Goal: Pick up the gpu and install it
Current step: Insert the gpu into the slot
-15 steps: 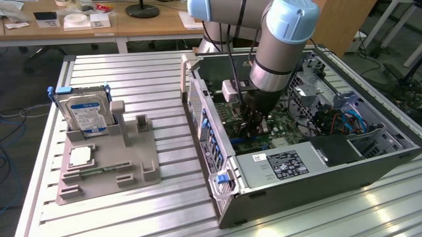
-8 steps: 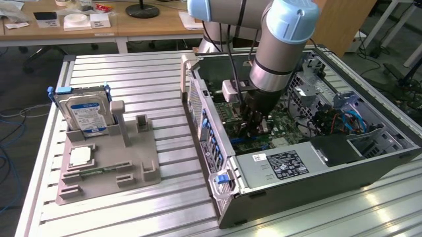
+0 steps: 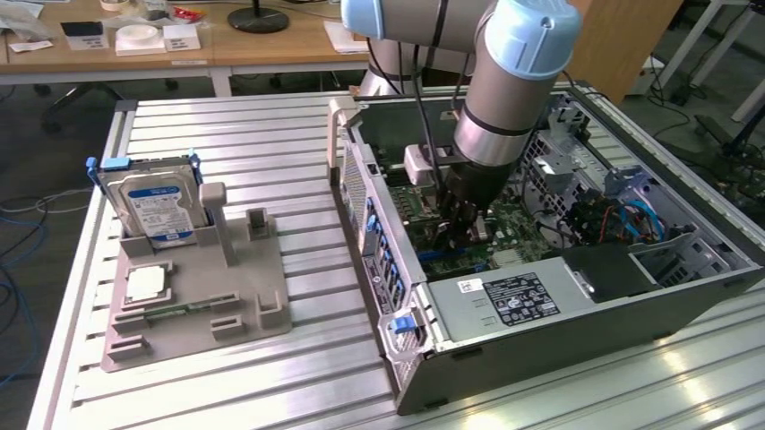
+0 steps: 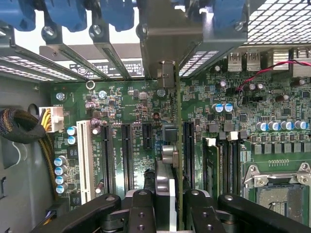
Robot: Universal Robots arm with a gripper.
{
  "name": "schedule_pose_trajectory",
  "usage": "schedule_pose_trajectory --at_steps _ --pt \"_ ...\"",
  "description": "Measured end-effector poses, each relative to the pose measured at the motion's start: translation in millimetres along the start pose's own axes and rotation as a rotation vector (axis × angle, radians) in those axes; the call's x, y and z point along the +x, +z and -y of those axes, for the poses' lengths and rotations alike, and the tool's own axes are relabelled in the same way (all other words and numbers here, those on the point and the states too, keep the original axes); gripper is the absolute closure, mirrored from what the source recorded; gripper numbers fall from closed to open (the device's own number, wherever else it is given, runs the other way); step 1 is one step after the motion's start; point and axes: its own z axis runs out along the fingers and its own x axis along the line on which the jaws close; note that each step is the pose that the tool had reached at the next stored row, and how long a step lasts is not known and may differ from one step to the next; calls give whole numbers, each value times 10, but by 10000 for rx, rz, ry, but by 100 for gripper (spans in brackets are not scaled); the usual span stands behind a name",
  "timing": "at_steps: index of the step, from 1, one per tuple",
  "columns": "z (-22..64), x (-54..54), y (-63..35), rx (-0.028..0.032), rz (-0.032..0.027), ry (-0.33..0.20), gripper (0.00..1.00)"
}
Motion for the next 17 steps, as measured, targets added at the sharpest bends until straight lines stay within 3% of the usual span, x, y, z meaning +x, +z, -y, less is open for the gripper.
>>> schedule_pose_trajectory --at_steps 6,17 --pt "-1 -9 0 2 -43 1 72" --pt "-2 -18 1 2 -45 1 72"
